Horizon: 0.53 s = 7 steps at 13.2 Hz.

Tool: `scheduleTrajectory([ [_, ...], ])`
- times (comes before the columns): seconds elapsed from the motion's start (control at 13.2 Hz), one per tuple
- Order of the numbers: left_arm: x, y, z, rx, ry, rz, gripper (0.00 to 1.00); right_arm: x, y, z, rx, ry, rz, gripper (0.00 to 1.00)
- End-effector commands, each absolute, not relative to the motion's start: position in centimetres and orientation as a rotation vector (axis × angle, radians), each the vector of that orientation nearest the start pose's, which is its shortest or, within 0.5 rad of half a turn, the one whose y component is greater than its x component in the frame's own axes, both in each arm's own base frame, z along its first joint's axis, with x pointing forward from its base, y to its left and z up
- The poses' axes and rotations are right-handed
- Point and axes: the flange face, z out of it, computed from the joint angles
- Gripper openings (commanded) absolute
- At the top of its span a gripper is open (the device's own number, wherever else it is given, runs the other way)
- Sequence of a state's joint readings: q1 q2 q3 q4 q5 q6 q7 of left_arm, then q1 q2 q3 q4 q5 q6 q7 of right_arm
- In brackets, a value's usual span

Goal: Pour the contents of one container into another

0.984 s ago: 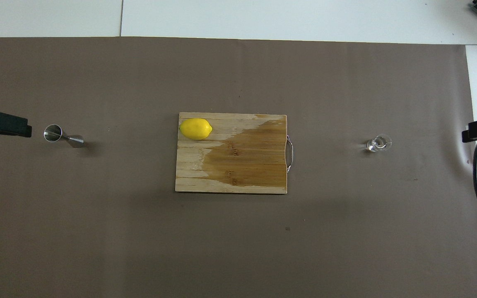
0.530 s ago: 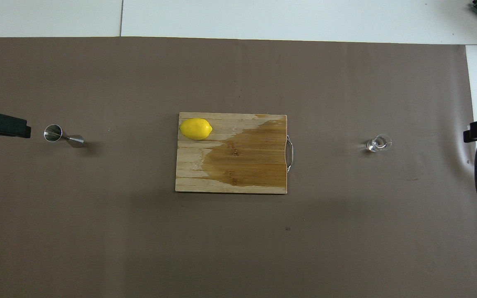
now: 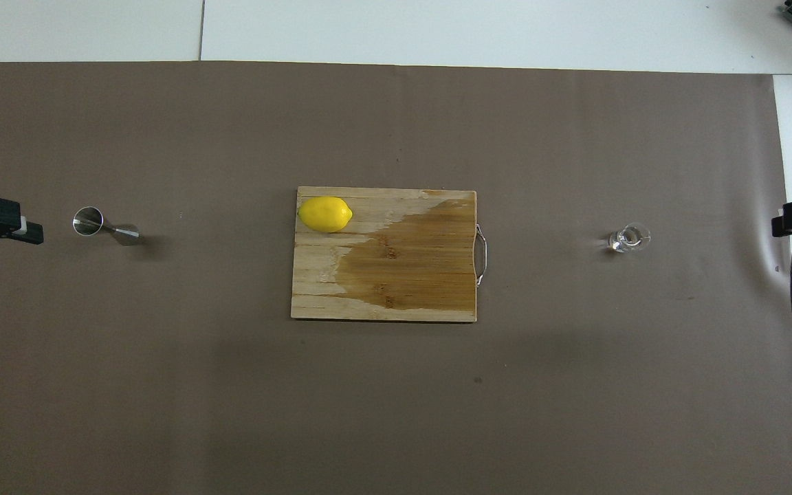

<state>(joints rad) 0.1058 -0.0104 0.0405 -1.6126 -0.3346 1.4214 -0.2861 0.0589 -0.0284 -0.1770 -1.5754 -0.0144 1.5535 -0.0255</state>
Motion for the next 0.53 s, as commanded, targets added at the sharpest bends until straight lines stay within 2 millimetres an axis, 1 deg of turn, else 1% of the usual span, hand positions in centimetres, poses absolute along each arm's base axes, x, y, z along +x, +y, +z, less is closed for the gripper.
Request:
scheduleTrajectory([
  [0.0, 55.8, 6.3, 58.8, -3.333, -0.984, 0.636, 1.00, 53.6, -7.0, 63.7, -3.156, 0.122, -0.004, 1.00],
  [0.15, 57.4, 8.2, 57.7, -3.283, -1.186, 0.823, 1.00, 53.6, -7.1, 63.6, -3.156, 0.124, -0.004, 1.00],
  [0.23, 57.7, 9.4, 57.1, -3.249, -1.291, 0.905, 1.00, 53.5, -7.2, 63.6, -3.156, 0.126, -0.002, 1.00],
  [0.38, 58.5, 11.0, 55.7, -3.178, -1.503, 1.083, 1.00, 53.5, -7.4, 63.6, -3.155, 0.129, 0.001, 1.00],
  [0.45, 58.5, 11.7, 55.7, -3.163, -1.574, 1.125, 1.00, 53.5, -7.4, 63.6, -3.155, 0.129, 0.003, 1.00],
])
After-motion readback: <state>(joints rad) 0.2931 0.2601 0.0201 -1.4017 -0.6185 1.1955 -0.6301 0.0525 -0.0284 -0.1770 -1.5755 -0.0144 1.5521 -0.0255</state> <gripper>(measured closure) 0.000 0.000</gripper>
